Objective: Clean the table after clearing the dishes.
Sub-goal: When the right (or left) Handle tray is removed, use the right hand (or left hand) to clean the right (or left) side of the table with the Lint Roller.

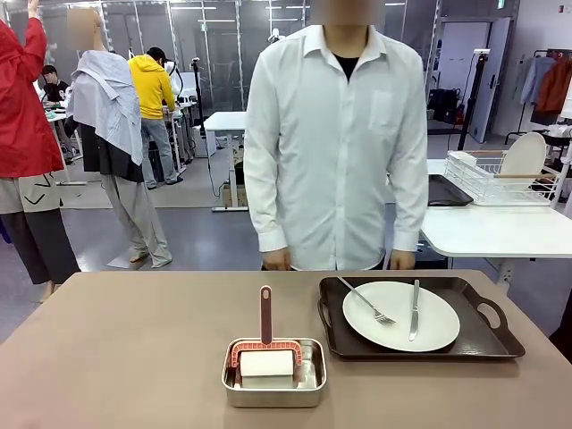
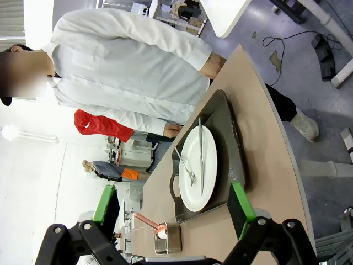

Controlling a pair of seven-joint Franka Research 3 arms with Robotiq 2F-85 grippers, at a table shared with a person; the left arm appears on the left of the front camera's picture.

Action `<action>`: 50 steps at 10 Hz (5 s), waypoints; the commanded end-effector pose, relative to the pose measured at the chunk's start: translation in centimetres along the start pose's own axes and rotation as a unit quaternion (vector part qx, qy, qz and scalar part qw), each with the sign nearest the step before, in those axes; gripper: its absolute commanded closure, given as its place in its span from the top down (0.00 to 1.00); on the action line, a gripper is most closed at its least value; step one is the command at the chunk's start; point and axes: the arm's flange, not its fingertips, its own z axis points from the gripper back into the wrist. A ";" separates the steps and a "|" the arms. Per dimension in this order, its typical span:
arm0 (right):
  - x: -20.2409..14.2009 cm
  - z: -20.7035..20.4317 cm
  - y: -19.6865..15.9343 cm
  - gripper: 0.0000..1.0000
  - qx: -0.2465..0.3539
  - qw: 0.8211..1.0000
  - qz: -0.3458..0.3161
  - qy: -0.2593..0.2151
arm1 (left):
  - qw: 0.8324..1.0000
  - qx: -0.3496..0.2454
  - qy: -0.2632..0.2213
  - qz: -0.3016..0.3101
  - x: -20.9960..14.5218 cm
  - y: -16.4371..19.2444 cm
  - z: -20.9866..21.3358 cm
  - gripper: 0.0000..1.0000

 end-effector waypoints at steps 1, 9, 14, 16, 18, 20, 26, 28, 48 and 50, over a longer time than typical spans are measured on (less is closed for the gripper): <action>0.0 0.1 0.3 1.00 0.006 1.000 -0.002 -0.005 | 1.000 -0.008 -0.004 0.008 0.1 -0.4 0.7 1.00; 0.0 0.1 0.3 1.00 0.006 1.000 -0.002 -0.005 | 1.000 -0.008 -0.004 0.008 0.1 -0.4 0.7 1.00; 0.0 0.1 0.3 1.00 0.006 1.000 -0.002 -0.005 | 1.000 -0.008 -0.004 0.008 0.1 -0.4 0.7 1.00; 0.0 0.1 0.3 1.00 0.006 1.000 -0.002 -0.005 | 1.000 -0.008 -0.004 0.008 0.1 -0.4 0.7 1.00; 0.0 0.1 0.3 1.00 0.006 1.000 -0.002 -0.005 | 1.000 -0.008 -0.004 0.008 0.1 -0.4 0.7 1.00; 0.0 0.0 0.0 1.00 0.000 1.000 0.000 0.000 | 1.000 -0.008 -0.004 0.008 0.1 -0.4 0.7 1.00; -8.2 -21.3 20.4 1.00 -0.049 0.920 0.285 0.265 | 1.000 -0.008 -0.004 0.008 0.1 -0.4 0.7 1.00; -14.2 -28.2 25.0 1.00 -0.058 0.864 0.363 0.345 | 1.000 -0.008 -0.004 0.008 0.1 -0.4 0.7 1.00; -33.5 -50.6 31.4 1.00 0.002 0.430 0.669 0.606 | 1.000 -0.008 -0.004 0.008 0.1 -0.4 0.7 1.00; -36.0 -53.4 32.5 1.00 0.018 0.357 0.697 0.622 | 1.000 -0.008 -0.004 0.008 0.1 -0.4 0.7 1.00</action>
